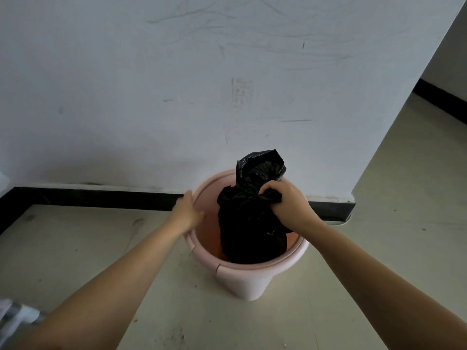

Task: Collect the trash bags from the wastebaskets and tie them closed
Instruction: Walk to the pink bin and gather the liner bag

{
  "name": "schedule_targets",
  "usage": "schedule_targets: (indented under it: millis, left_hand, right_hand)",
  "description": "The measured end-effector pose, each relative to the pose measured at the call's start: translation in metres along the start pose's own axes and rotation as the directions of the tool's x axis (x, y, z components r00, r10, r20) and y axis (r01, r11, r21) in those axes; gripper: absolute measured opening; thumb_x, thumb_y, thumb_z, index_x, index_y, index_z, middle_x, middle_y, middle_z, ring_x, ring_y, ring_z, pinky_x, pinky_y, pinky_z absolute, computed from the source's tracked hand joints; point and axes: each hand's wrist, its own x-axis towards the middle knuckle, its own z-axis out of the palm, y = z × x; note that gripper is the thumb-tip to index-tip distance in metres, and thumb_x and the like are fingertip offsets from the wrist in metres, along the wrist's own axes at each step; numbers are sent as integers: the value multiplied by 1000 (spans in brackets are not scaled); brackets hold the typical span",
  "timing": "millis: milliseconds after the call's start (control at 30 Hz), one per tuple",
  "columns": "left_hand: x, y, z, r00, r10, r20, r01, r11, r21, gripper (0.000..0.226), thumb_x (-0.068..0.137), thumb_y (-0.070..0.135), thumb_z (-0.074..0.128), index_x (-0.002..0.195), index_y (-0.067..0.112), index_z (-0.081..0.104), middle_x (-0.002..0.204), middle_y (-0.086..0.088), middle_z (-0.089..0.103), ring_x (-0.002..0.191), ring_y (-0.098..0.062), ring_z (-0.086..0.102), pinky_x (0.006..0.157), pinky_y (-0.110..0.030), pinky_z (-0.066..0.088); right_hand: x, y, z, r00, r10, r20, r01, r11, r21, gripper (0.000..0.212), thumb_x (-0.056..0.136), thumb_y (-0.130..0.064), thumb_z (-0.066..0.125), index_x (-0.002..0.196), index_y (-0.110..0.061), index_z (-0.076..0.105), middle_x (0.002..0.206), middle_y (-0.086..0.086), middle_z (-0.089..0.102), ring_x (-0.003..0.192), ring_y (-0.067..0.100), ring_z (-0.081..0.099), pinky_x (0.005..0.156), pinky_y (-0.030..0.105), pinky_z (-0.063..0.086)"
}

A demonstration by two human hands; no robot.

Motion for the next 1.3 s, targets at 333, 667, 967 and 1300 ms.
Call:
schedule_targets:
  millis: [333, 667, 967, 1300]
  left_hand:
    - [0, -12, 9, 979, -200, 51, 164, 609, -776, 36, 78, -13, 46, 104, 6, 63, 88, -18, 63, 79, -33, 61, 75, -41, 52]
    - [7, -20, 15, 809, -555, -195, 120, 481, -869, 42, 82, -2, 44, 121, 4, 55, 115, -23, 61, 103, -39, 60, 91, -42, 49]
    - [0, -19, 12, 801, -564, -199, 142, 503, -853, 42, 86, 2, 44, 126, 5, 53, 120, -19, 59, 109, -37, 57, 88, -37, 46]
    - [8, -30, 7, 867, -456, -200, 135, 602, -787, 46, 78, 1, 51, 124, 2, 49, 121, -23, 58, 109, -37, 59, 94, -45, 50]
  right_hand:
    - [8, -35, -26, 967, 161, -198, -7, 791, 612, 43, 80, 14, 41, 83, -23, 63, 86, 5, 65, 84, 23, 61, 78, 37, 51]
    - [-3, -69, -95, 804, 227, -549, 343, 577, 741, 45, 79, 15, 39, 77, -24, 62, 77, -3, 63, 79, 14, 59, 74, 30, 50]
    - [-20, -61, -117, 834, 71, -547, 280, 799, 531, 48, 75, 9, 42, 77, -35, 61, 81, -7, 63, 83, 15, 60, 77, 32, 50]
    - [-52, 52, -28, 911, 353, 214, -289, 916, -280, 20, 85, -3, 49, 97, -8, 64, 95, 13, 65, 86, 23, 57, 72, 26, 38]
